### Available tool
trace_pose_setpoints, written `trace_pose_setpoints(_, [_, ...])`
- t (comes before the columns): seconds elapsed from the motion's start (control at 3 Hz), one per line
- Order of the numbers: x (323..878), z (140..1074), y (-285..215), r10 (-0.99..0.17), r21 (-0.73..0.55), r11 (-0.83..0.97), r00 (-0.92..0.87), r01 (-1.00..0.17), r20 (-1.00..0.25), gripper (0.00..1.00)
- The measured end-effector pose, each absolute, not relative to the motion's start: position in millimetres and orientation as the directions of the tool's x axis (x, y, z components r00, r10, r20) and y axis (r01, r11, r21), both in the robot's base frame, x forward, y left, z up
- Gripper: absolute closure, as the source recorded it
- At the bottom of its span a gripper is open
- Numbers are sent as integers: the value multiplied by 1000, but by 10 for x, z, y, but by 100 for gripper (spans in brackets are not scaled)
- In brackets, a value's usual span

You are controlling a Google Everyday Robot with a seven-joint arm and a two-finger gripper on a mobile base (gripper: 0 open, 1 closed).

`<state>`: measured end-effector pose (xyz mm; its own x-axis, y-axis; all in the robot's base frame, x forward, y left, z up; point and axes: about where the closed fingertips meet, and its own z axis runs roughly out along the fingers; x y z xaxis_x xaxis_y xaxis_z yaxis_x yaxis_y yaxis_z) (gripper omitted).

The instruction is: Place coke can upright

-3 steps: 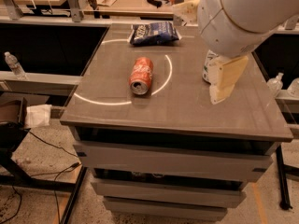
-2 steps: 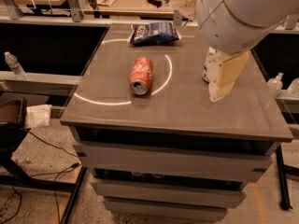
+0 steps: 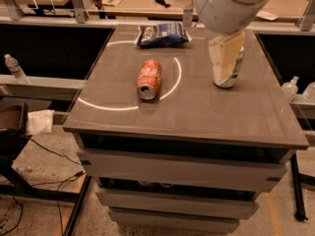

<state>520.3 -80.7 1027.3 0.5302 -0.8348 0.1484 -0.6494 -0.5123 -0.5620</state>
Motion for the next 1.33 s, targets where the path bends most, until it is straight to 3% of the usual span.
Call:
trace_pose_setpoints(0.67, [5777,9971,-872,-782,-453,-588,614,-670,108,0])
trace_pose_setpoints(1.33, [6207,9691,-548,-626,-373,-735,778,-566,54,0])
